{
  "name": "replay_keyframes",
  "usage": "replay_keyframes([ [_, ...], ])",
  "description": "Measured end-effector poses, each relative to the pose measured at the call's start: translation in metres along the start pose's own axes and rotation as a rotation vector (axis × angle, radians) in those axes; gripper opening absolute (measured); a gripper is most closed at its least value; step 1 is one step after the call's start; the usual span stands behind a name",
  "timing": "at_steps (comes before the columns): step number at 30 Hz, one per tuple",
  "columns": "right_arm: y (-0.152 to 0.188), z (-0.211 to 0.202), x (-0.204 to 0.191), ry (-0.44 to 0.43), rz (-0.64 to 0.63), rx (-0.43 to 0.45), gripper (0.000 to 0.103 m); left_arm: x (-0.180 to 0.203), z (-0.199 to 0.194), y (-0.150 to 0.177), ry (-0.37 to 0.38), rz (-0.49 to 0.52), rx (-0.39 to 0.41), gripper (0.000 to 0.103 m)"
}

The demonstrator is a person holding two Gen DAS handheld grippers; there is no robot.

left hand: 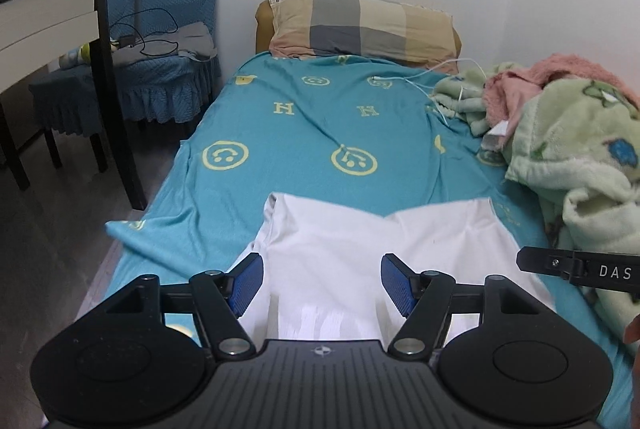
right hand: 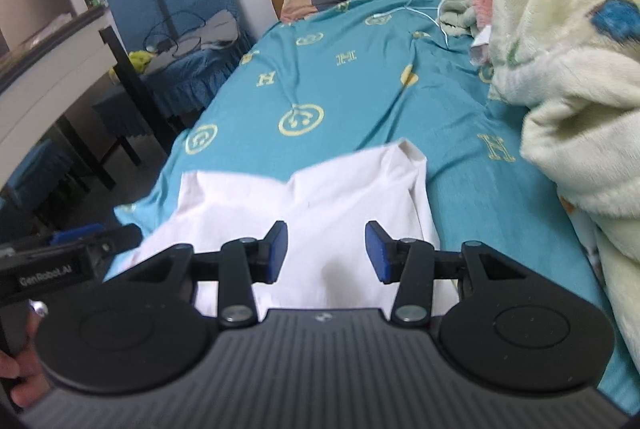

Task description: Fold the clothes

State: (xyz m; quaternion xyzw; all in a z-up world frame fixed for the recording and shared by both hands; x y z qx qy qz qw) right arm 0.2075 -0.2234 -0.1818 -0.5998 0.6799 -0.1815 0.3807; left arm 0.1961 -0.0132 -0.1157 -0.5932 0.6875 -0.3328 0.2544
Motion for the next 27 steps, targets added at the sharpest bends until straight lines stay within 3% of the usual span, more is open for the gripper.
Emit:
replay_keyframes([
  [2, 0.008, 0.0, 0.0, 0.014, 0.001, -0.017, 0.049, 0.0, 0.004, 0.006, -0.005, 0.015, -0.013, 0.068],
  [4, 0.012, 0.006, -0.001, 0.034, -0.016, -0.018, 0.062, -0.001, 0.01, 0.01, -0.013, 0.027, -0.028, 0.068],
  [10, 0.03, 0.038, 0.002, 0.055, -0.022, -0.097, 0.061, -0.009, 0.039, 0.031, -0.028, 0.03, -0.129, 0.07],
  [16, 0.036, 0.041, 0.004, 0.049, -0.01, -0.108, 0.061, -0.012, 0.043, 0.038, -0.028, 0.024, -0.176, 0.07],
  [18, 0.035, 0.038, 0.005, 0.041, 0.008, -0.106, 0.061, -0.014, 0.035, 0.031, -0.006, -0.03, -0.184, 0.073],
  [20, 0.034, 0.037, 0.007, 0.035, 0.021, -0.107, 0.061, -0.019, 0.025, 0.026, 0.033, -0.113, -0.19, 0.081],
  [22, 0.033, 0.036, 0.008, 0.034, 0.026, -0.108, 0.06, -0.022, 0.017, 0.025, 0.08, -0.224, -0.216, 0.081],
  [27, 0.03, 0.035, 0.009, 0.051, 0.026, -0.094, 0.06, -0.033, 0.016, 0.054, 0.191, -0.523, -0.374, 0.083],
])
Point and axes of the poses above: each gripper's, at about its wrist camera, not at the fingertips, and z roughly the way its jaws point, x to its right, y to its underside, the point moved 7 cm from there along z, roughly the way its jaws point, and after that the axes turned 1 degree about -y, right-handed, at the moved point
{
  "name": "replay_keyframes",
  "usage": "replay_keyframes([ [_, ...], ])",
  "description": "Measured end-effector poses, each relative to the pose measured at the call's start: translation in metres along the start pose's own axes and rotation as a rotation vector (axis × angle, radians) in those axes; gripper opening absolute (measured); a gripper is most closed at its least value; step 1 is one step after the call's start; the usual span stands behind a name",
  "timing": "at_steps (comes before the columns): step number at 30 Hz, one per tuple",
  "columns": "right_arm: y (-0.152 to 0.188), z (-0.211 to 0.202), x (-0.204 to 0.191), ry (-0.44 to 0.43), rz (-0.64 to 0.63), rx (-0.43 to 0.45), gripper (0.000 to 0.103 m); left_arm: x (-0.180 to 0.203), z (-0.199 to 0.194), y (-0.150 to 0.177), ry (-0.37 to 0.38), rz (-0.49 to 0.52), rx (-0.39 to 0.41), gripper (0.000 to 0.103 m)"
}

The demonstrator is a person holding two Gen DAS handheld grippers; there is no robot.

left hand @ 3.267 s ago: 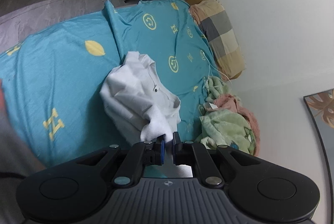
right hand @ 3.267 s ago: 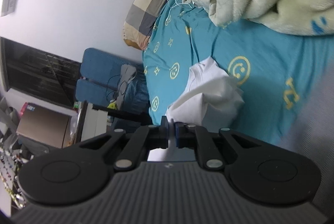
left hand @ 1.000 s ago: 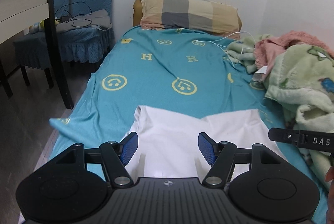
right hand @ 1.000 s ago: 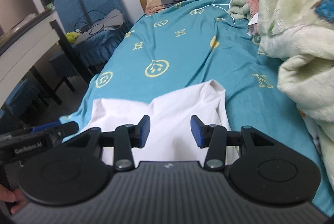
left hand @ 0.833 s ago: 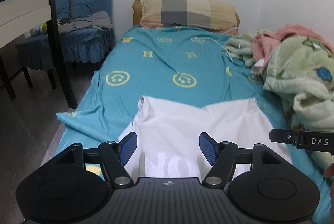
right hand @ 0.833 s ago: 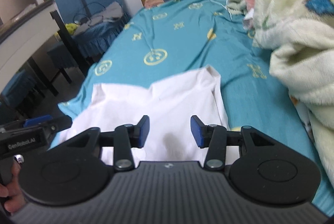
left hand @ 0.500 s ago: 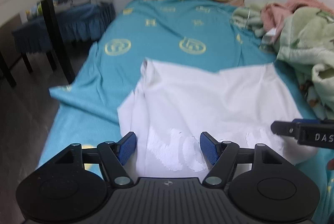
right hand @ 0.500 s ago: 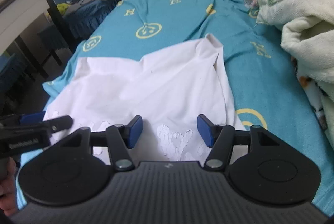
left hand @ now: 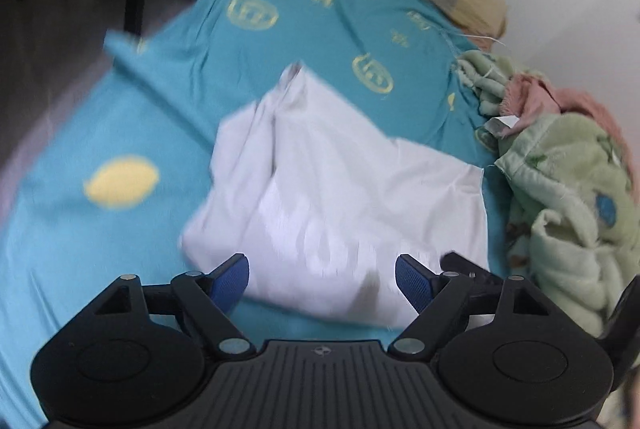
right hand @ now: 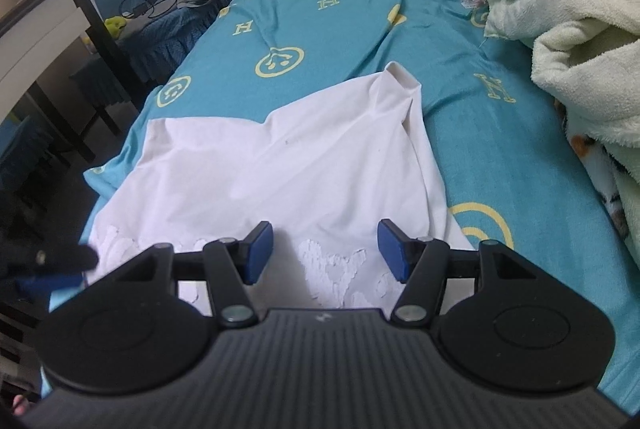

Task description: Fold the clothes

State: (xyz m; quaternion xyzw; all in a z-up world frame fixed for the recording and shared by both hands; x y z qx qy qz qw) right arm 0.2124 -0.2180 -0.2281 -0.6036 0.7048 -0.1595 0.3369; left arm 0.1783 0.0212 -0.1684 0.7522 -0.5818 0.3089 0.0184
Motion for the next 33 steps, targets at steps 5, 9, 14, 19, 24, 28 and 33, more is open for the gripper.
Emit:
replay_keyframes([
  [5, -0.005, -0.003, 0.003, 0.004, 0.026, 0.017, 0.061, -0.026, 0.026, 0.01, 0.075, -0.219, -0.09, 0.083],
  [9, -0.007, -0.004, 0.005, -0.006, 0.053, 0.026, 0.061, -0.04, 0.04, 0.008, 0.101, -0.324, -0.063, 0.082],
  [14, -0.012, -0.023, 0.003, -0.178, 0.251, 0.028, 0.062, -0.051, 0.039, 0.003, 0.163, -0.45, 0.004, 0.053],
  [19, 0.004, -0.029, -0.016, -0.488, 0.535, -0.087, 0.062, -0.051, 0.03, -0.002, 0.19, -0.491, 0.062, 0.029],
  [24, 0.038, -0.007, -0.042, -0.708, 0.778, -0.266, 0.062, -0.036, 0.014, -0.012, 0.225, -0.455, 0.116, 0.019],
  [28, 0.053, 0.017, -0.033, -0.682, 0.936, -0.283, 0.062, -0.027, 0.008, -0.02, 0.252, -0.46, 0.132, 0.017],
  [33, 0.057, 0.025, 0.006, -0.559, 1.098, -0.191, 0.063, -0.03, 0.005, -0.021, 0.272, -0.485, 0.118, 0.016],
])
Point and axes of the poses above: each gripper's, at about its wrist camera, not at the fingertips, and z roughly the way its jaws point, x to its right, y to its underside, the point moved 7 cm from there along z, roughly the way its jaws point, and after that the axes turned 1 degree about -y, right-handed, at the moved point
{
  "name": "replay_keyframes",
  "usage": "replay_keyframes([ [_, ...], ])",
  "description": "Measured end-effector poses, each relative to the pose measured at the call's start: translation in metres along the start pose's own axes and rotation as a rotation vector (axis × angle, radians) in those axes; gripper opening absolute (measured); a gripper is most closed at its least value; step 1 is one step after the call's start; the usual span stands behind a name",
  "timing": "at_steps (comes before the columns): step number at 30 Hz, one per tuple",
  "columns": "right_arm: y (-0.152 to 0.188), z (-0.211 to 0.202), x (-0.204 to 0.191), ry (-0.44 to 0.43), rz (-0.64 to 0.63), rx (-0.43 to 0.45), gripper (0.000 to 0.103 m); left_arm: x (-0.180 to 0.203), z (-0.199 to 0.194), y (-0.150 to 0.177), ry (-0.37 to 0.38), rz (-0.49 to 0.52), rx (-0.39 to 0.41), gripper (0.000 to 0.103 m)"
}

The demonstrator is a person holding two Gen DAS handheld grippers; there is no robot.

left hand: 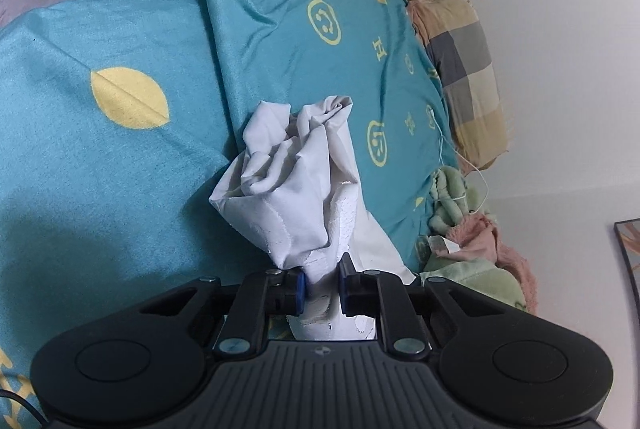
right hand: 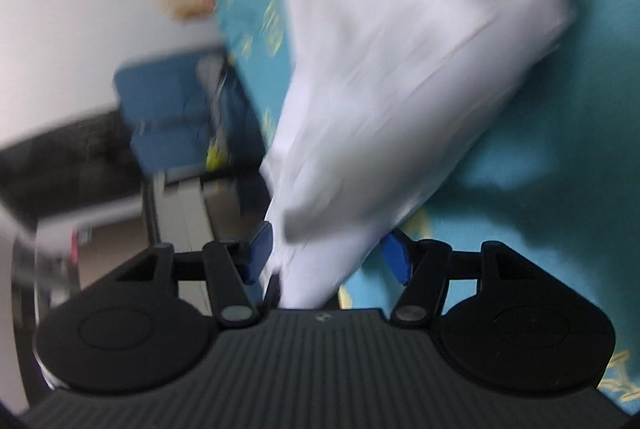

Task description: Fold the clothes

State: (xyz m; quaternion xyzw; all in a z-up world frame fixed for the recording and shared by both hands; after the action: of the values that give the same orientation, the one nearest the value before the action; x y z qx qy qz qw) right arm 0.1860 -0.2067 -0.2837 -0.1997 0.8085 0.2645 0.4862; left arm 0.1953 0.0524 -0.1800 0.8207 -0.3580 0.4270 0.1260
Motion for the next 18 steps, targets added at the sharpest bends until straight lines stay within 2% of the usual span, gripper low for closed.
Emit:
replay_keyframes([
  [3, -0.007, -0.01, 0.016, 0.084, 0.025, 0.08, 0.063, -0.006, 0.0, 0.0, -0.009, -0.019, -0.013, 0.016],
  [5, -0.011, -0.016, 0.018, 0.085, 0.042, 0.117, 0.064, -0.009, 0.0, -0.002, -0.008, -0.032, -0.014, 0.016],
  [10, -0.034, -0.044, 0.011, 0.082, 0.023, 0.298, 0.064, -0.016, 0.004, -0.006, -0.019, -0.051, -0.019, 0.017],
  [12, -0.037, -0.037, 0.014, 0.096, 0.033, 0.268, 0.063, -0.02, 0.007, -0.006, -0.042, -0.058, -0.02, 0.018],
  [14, -0.036, -0.035, 0.015, 0.108, 0.021, 0.274, 0.059, -0.028, 0.011, -0.007, -0.072, -0.076, -0.025, 0.029],
  [15, -0.036, -0.035, 0.014, 0.114, 0.008, 0.276, 0.056, -0.032, 0.013, -0.007, -0.092, -0.09, -0.032, 0.03],
  [18, -0.035, -0.028, 0.009, 0.131, -0.02, 0.281, 0.04, -0.045, 0.018, -0.006, -0.117, -0.142, -0.056, 0.045],
])
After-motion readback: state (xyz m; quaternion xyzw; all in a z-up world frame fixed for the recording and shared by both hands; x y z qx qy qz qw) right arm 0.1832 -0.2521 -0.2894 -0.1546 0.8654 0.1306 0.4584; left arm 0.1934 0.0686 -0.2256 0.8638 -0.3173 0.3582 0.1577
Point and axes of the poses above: each gripper's, at about its wrist camera, not at the fingertips, and z roughly the way its jaws point, x to its right, y to its underside, the point moved 7 cm from there along z, roughly the way its jaws point, and after that the axes turned 1 degree about -y, right-handed, at the moved point
